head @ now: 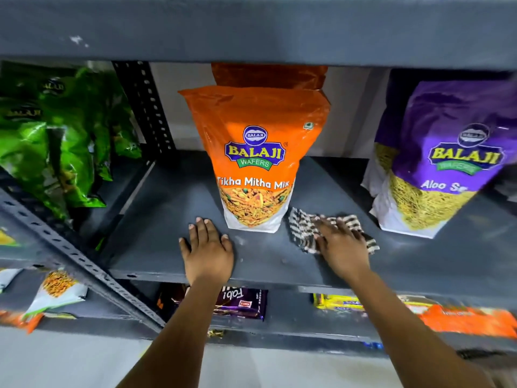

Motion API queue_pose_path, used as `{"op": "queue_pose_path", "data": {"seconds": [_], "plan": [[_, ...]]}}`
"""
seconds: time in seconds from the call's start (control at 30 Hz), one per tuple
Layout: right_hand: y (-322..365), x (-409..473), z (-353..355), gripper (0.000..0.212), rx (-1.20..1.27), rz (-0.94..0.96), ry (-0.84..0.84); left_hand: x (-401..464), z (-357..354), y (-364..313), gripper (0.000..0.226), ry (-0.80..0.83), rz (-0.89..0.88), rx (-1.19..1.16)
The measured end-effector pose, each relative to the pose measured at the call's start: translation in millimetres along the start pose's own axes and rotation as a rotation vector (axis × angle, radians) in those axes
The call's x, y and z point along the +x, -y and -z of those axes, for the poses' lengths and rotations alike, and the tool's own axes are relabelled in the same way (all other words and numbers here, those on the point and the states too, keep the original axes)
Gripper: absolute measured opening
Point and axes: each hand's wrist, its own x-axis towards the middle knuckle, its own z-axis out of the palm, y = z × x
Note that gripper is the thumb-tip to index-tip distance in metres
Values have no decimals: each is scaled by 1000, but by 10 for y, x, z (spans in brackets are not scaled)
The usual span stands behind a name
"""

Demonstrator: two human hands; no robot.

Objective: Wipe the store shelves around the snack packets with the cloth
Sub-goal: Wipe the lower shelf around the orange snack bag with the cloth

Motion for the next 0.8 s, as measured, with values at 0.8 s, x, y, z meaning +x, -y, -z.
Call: {"op": "queue_pose_path", "data": {"seconds": [0.8], "plan": [[-281,-487,462,31,443,-292,-120,-26,34,-8,57,15,-7,-20]]}}
